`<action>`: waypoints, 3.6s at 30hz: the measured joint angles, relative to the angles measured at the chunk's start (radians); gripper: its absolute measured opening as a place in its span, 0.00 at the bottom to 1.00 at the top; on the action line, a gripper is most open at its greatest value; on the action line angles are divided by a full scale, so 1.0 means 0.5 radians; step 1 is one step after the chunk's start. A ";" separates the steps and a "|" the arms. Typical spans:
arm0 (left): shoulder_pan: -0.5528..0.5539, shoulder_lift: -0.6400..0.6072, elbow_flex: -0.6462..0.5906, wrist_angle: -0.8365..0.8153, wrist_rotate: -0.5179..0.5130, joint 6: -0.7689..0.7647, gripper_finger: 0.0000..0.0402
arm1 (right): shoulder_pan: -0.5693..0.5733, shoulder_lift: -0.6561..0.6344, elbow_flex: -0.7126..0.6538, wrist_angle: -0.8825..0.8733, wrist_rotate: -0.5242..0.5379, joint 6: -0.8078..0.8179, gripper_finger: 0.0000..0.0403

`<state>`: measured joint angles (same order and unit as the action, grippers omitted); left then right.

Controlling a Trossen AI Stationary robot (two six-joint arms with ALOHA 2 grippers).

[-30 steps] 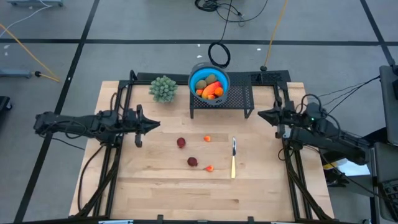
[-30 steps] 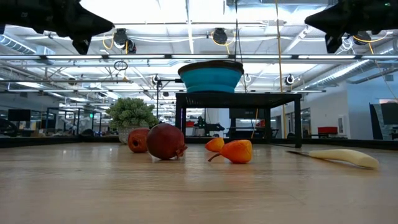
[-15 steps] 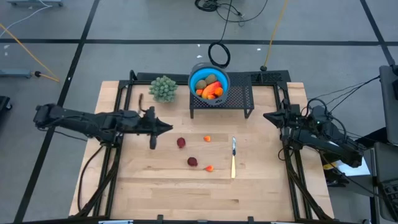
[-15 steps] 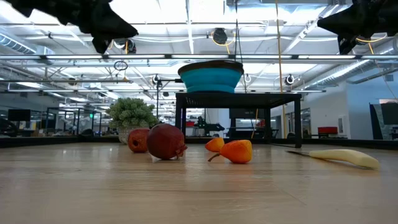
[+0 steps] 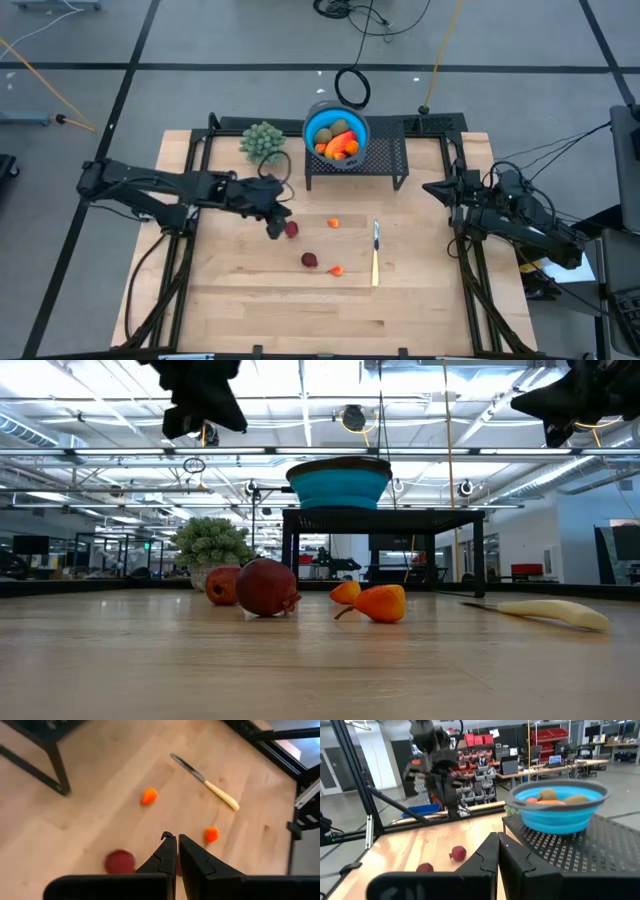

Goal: Pick & Place Fruit
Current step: Put the red pomegranate into the blue strainer bowl on the shelf

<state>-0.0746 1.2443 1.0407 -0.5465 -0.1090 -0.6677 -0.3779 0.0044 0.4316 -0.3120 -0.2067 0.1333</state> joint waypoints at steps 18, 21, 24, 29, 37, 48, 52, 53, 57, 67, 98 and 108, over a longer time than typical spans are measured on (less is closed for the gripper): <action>-0.090 0.419 0.432 -0.311 0.057 -0.943 0.04 | 0.000 0.000 -0.274 0.251 0.203 -0.089 0.00; -0.119 0.419 0.432 -0.308 -0.025 -1.104 0.04 | 0.000 0.000 -0.321 0.303 0.203 -0.108 0.00; -0.150 0.419 0.432 -0.307 -0.135 -1.255 0.04 | 0.000 0.000 -0.352 0.301 0.200 -0.132 0.00; -0.174 0.442 0.432 -0.314 -0.247 -1.461 0.04 | 0.000 0.000 -0.369 0.316 0.199 -0.142 0.00; -0.164 0.574 0.433 -0.436 -0.214 -1.648 0.04 | 0.000 0.000 -0.370 0.347 0.198 -0.194 0.00; -0.124 0.775 0.431 -0.664 -0.198 -1.700 0.04 | 0.000 0.001 -0.370 0.347 0.196 -0.239 0.00; -0.097 0.832 0.431 -0.647 -0.199 -1.617 0.04 | 0.000 0.001 -0.370 0.347 0.196 -0.239 0.00; -0.094 0.843 0.431 -0.643 -0.198 -1.608 0.04 | 0.000 0.001 -0.370 0.347 0.196 -0.239 0.00; -0.086 0.864 0.431 -0.642 -0.198 -1.601 0.04 | 0.000 0.001 -0.370 0.347 0.195 -0.239 0.00; -0.087 0.864 0.431 -0.648 -0.203 -1.601 0.05 | 0.000 0.001 -0.370 0.347 0.195 -0.239 0.00; -0.068 0.864 0.235 -0.448 -0.324 -1.588 0.80 | 0.000 0.001 -0.370 0.347 0.195 -0.240 0.00; 0.006 0.864 0.135 -0.358 -0.270 -1.588 0.81 | 0.000 0.001 -0.370 0.347 0.195 -0.239 0.00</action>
<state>-0.0717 1.6764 1.1082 -0.7255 -0.2440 -1.4618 -0.3779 0.0048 0.2466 -0.1387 -0.1093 0.0136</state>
